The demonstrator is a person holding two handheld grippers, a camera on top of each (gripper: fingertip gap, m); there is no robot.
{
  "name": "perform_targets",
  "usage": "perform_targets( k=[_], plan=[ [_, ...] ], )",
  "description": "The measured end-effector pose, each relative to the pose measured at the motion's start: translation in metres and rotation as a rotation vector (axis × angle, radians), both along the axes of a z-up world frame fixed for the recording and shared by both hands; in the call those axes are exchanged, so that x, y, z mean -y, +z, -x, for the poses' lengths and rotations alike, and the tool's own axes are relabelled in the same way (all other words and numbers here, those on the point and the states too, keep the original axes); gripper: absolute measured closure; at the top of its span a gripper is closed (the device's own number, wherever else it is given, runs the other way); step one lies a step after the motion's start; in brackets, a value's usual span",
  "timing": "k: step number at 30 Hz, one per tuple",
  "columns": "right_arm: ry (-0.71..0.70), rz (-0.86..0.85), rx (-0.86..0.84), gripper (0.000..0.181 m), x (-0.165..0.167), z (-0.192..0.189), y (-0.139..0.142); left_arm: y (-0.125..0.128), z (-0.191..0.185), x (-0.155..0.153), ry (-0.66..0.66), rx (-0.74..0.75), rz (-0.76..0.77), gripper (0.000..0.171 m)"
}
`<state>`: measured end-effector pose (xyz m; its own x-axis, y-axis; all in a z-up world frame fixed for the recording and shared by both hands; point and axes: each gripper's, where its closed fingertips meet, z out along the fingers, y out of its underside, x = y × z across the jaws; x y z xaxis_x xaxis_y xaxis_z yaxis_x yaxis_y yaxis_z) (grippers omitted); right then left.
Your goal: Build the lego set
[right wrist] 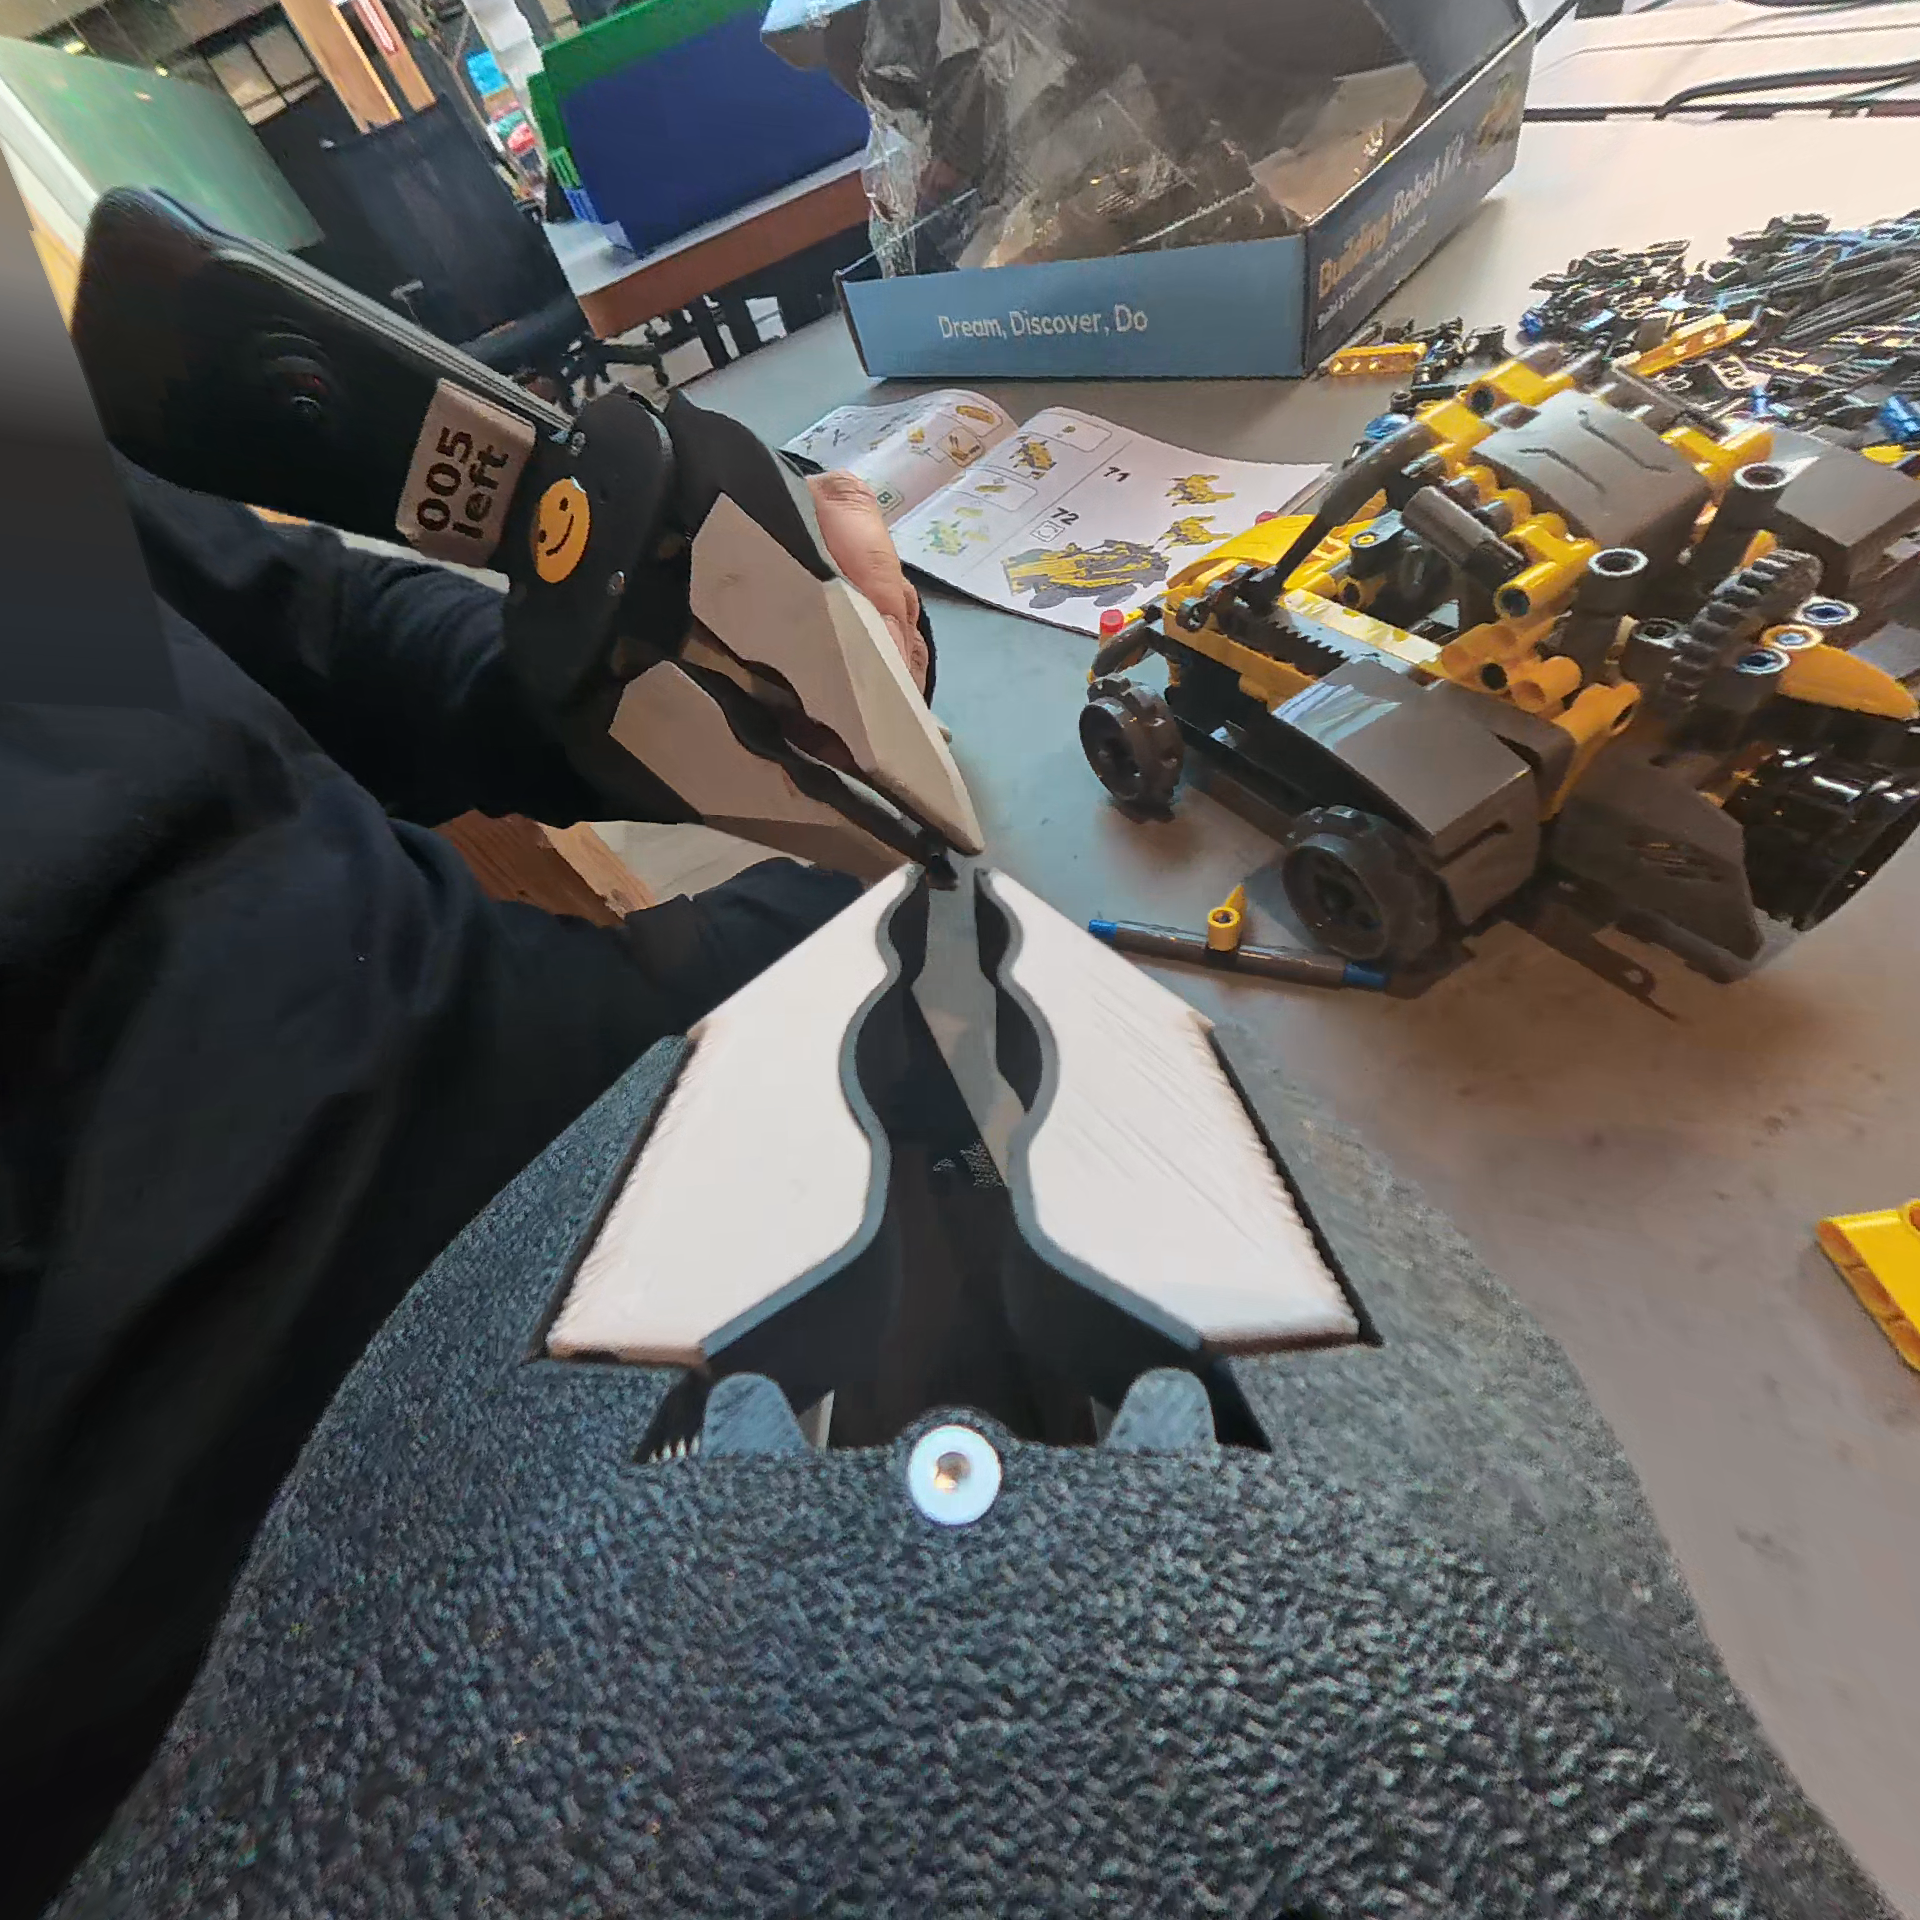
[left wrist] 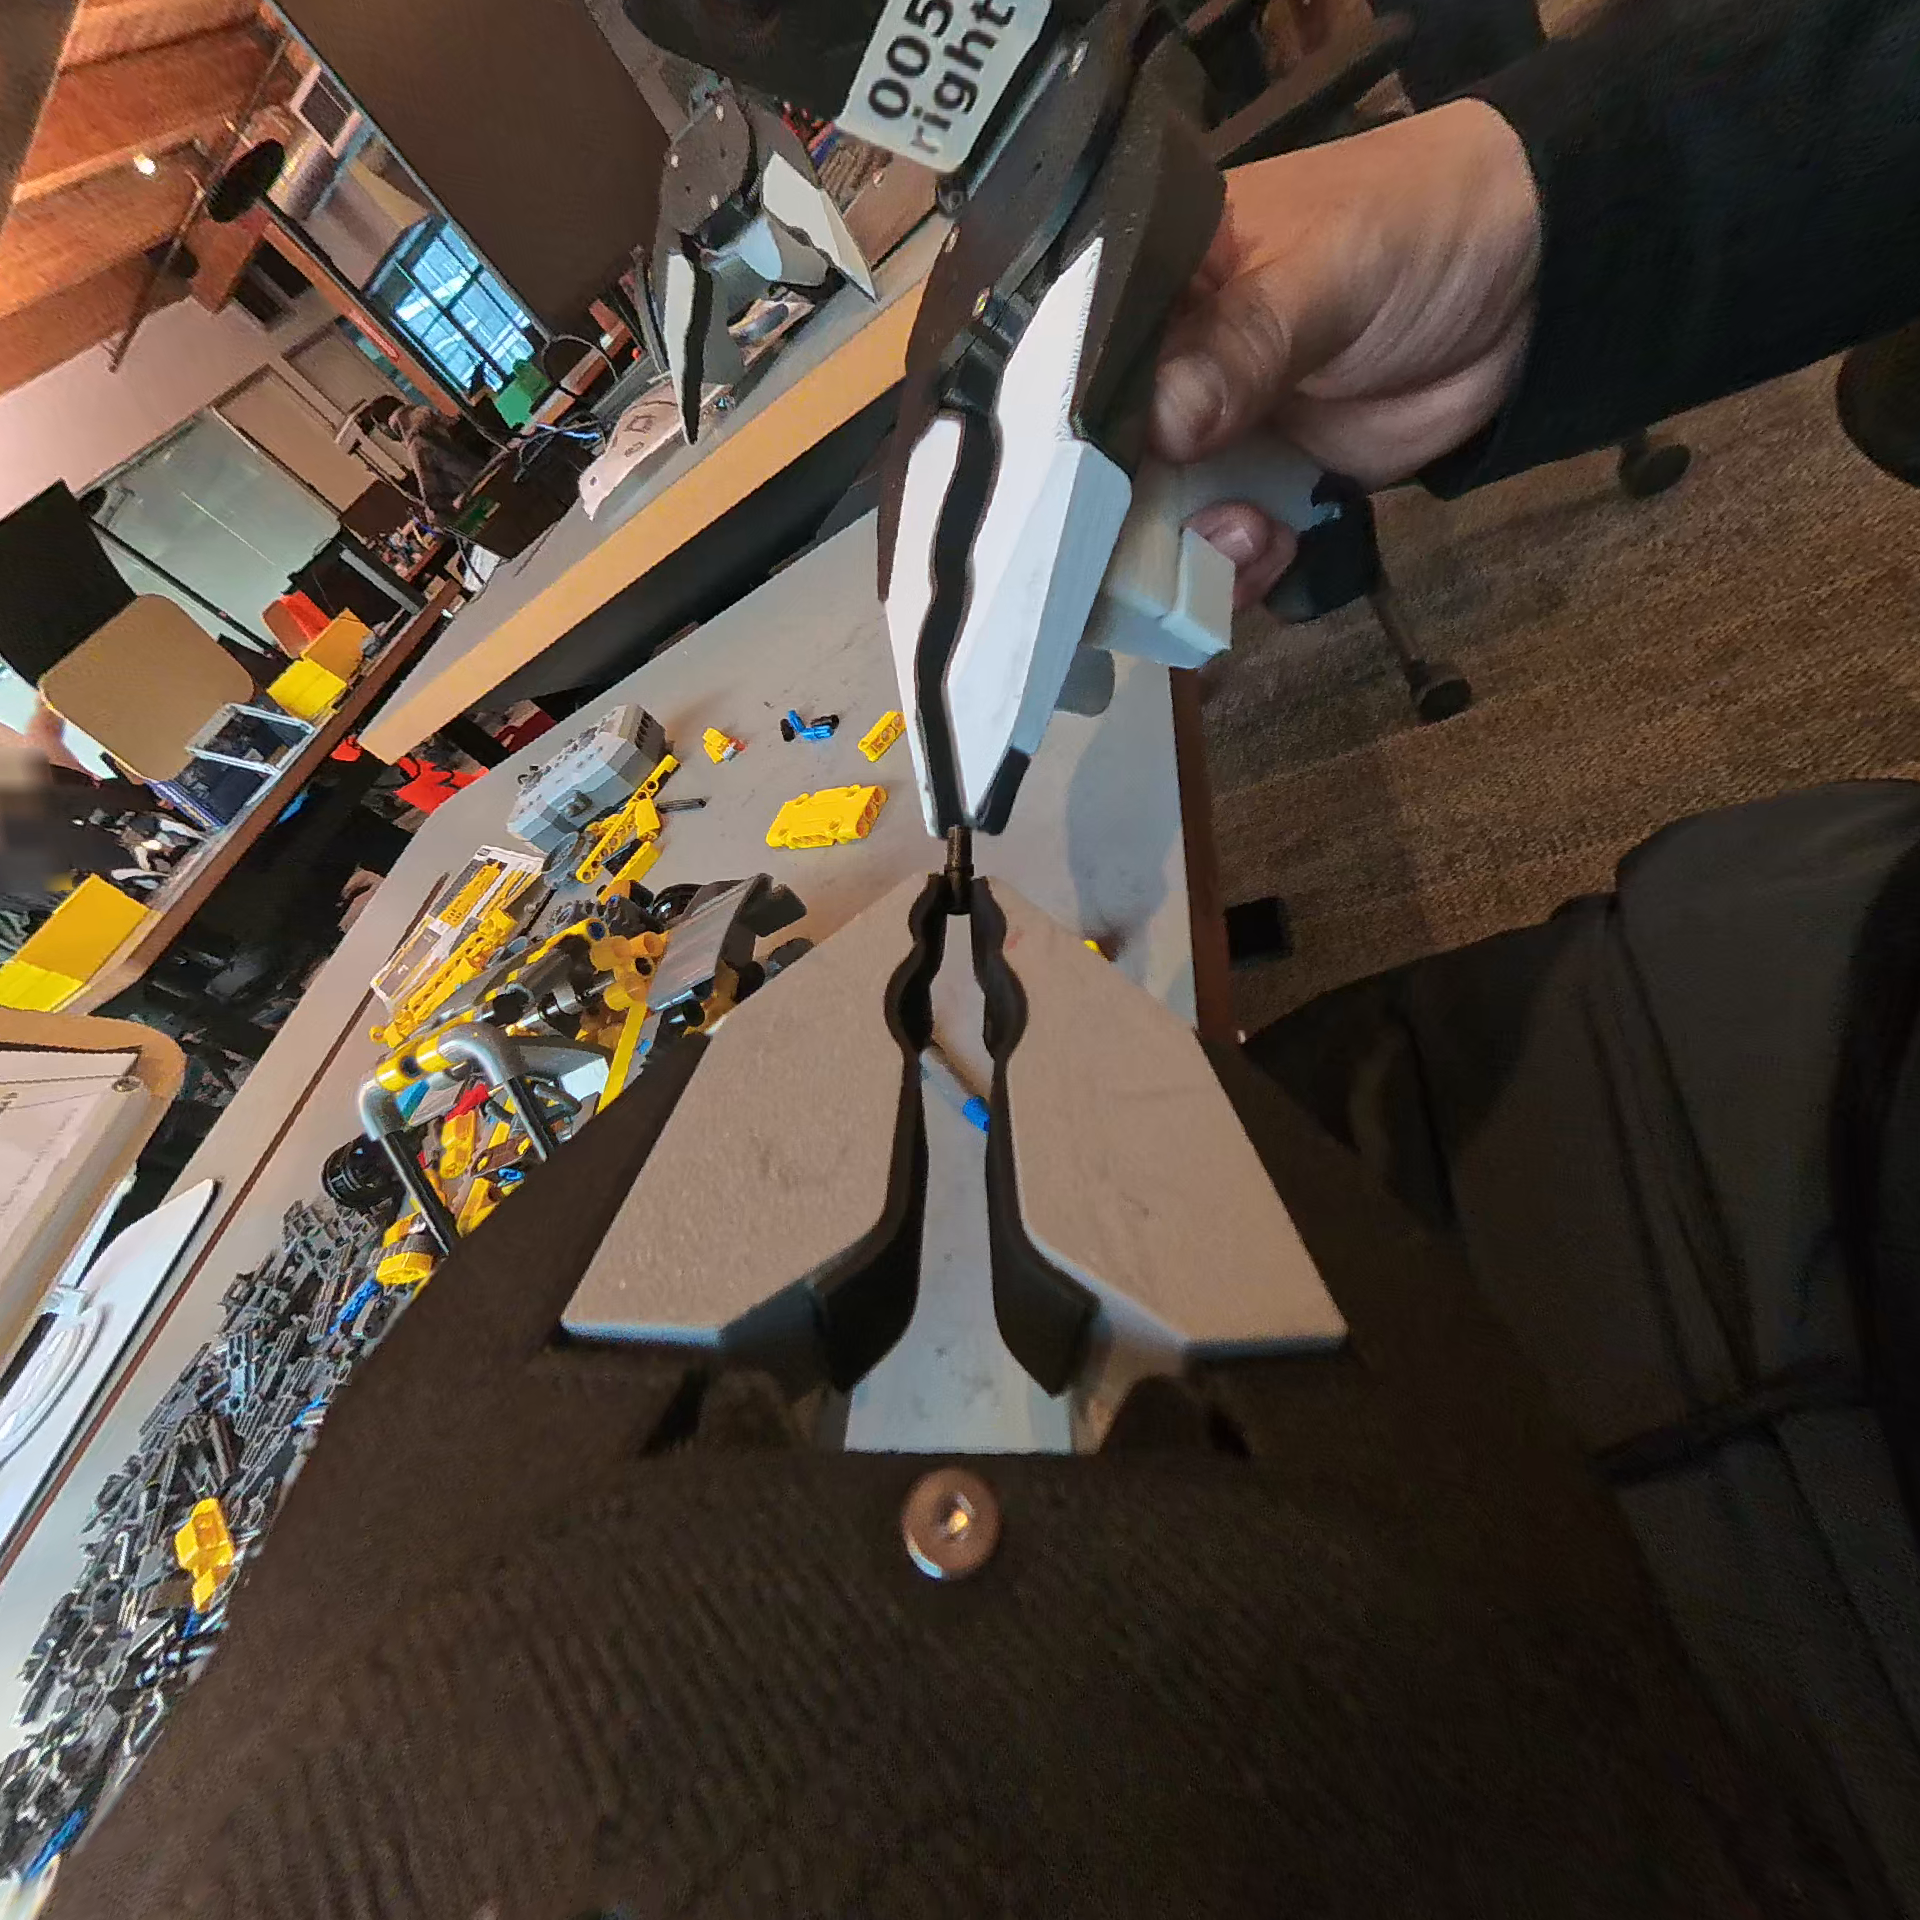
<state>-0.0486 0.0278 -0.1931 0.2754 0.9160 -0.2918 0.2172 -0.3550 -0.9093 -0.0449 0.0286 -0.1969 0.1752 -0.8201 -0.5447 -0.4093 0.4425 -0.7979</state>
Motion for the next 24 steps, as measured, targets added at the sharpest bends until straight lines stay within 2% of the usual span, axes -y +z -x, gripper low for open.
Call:
perform_targets(
  k=[3, 8, 13, 24],
  plan=[
    [-0.032, -0.009, 0.032, 0.175, -0.004, -0.006, 0.002, 0.004, 0.002, 0.000, -0.006, 0.028, 0.018, 0.170],
    [0.007, 0.009, -0.004, 0.177, 0.006, -0.001, 0.012, 0.006, 0.002, 0.000, -0.011, 0.039, 0.014, 0.170],
    [0.050, 0.076, -0.037, 0.176, 0.011, 0.003, 0.011, 0.006, 0.001, 0.003, -0.027, 0.040, -0.008, 0.171],
    [0.019, 0.115, -0.040, 0.177, 0.006, 0.003, 0.008, 0.006, 0.002, 0.002, -0.019, 0.038, -0.033, 0.170]
  ],
)
